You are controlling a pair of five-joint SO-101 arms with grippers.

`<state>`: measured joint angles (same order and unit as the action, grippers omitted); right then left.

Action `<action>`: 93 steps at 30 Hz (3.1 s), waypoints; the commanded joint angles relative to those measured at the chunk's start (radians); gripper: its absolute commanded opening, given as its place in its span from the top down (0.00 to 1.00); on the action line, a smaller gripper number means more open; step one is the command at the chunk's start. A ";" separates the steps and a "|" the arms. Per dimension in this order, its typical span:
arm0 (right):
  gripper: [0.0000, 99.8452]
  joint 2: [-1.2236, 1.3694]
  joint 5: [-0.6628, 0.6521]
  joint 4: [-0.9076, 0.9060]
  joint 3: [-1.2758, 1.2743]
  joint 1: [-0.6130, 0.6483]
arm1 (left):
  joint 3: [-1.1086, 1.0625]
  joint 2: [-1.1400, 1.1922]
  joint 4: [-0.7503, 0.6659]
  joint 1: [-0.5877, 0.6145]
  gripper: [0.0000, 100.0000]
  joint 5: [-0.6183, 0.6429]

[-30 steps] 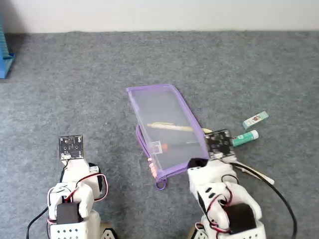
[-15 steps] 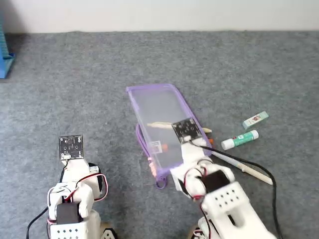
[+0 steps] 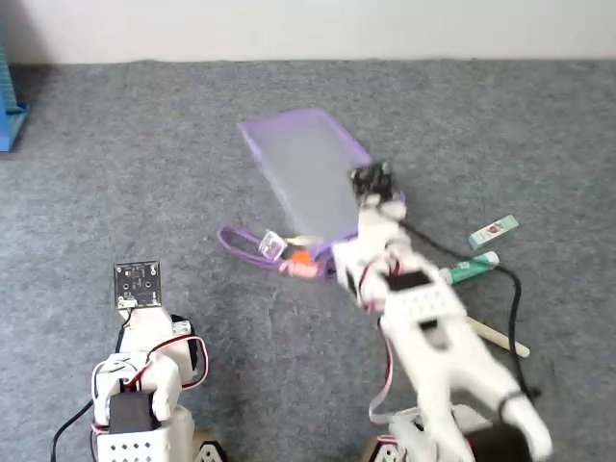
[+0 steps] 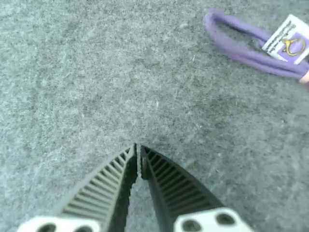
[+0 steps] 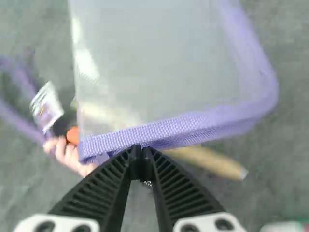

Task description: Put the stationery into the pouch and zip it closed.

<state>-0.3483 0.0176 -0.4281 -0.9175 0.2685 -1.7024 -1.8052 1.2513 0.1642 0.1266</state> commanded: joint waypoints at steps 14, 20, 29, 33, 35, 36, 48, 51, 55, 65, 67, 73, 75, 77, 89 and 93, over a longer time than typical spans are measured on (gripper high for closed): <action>0.98 0.262 0.290 -0.667 0.718 0.016 | 0.019 -0.017 0.006 0.000 0.99 0.009; 0.98 0.262 0.440 -0.780 0.795 0.127 | 0.019 -0.017 0.006 0.000 0.99 0.009; 0.74 0.423 0.592 -0.786 0.801 0.242 | 0.019 -0.017 0.006 0.000 0.99 0.009; 0.75 0.460 0.641 -0.785 0.844 0.245 | 0.019 -0.017 0.006 0.000 0.99 0.009; 0.77 0.473 0.654 -0.783 0.891 0.243 | 0.019 -0.017 0.006 0.000 0.99 0.009; 0.78 0.484 0.654 -0.782 0.914 0.245 | 0.019 -0.017 0.006 0.000 0.99 0.009; 0.79 0.756 0.720 -0.789 1.138 0.246 | 0.019 -0.017 0.006 0.000 0.99 0.009; 0.79 0.809 0.752 -0.789 1.177 0.242 | 0.019 -0.017 0.006 0.000 0.99 0.009; 0.80 0.866 0.760 -0.789 1.203 0.239 | 0.019 -0.017 0.006 0.000 0.99 0.009; 0.80 0.877 0.760 -0.875 1.204 0.239 | 0.019 -0.017 0.006 0.000 0.99 0.009; 0.80 0.880 0.761 -0.894 1.204 0.237 | 0.019 -0.017 0.006 0.000 0.99 0.009; 0.80 0.877 0.763 -0.866 1.206 0.196 | 0.019 -0.017 0.006 0.000 0.99 0.009; 0.80 0.877 0.763 -0.865 1.223 0.182 | 0.019 -0.017 0.006 0.000 0.99 0.009; 0.80 0.878 0.761 -0.868 1.247 0.180 | 0.019 -0.017 0.006 0.000 0.99 0.009; 0.80 0.937 0.761 -0.843 1.316 0.222 | 0.019 -0.017 0.006 0.000 0.99 0.009; 0.80 1.009 0.758 -0.834 1.329 0.219 | 0.019 -0.017 0.006 0.000 0.99 0.009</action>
<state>0.6383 0.7695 -1.2797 0.3606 0.4787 -1.7024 -1.8052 1.2513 0.1642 0.1266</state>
